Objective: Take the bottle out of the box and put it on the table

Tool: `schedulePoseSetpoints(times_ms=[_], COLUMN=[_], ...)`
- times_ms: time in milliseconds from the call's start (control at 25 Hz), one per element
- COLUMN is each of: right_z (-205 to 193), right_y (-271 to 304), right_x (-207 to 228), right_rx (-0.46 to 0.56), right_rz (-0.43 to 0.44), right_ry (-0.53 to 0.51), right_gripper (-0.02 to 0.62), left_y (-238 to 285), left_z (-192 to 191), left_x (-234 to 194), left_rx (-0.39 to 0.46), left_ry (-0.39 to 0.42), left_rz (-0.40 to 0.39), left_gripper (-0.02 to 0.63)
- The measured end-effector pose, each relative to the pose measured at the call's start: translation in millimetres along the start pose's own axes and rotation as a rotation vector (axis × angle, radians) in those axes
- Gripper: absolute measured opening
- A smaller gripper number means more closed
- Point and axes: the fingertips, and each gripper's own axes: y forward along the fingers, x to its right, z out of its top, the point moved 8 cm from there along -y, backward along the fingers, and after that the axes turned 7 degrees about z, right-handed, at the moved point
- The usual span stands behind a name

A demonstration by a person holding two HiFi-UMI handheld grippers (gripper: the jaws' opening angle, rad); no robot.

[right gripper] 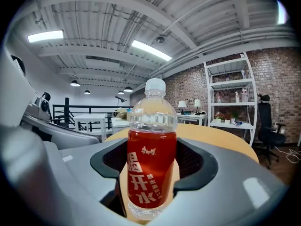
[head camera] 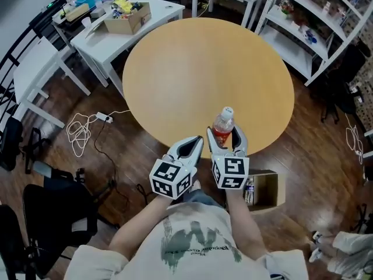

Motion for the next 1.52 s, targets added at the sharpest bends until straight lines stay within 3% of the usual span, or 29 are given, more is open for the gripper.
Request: schedulePoseSetpoints(times_ms=[400, 760, 1520], right_z=[-5, -15, -24], right_y=[57, 103, 89], right_x=[35, 49, 45], right_rx=[0.021, 0.036, 0.008], right_rz=[0.044, 0.042, 0.039], right_ry=[-0.039, -0.054, -0.103], right_gripper=[0.305, 0.305, 0.316], left_y=[65, 88, 87], left_z=[9, 11, 7], left_x=[-12, -33, -32], left_rx=[-0.026, -0.038, -0.024], left_ry=[0.016, 0.045, 0.019], left_rz=[0.045, 0.089, 0.090], left_gripper=[0.000, 0.000, 0.000])
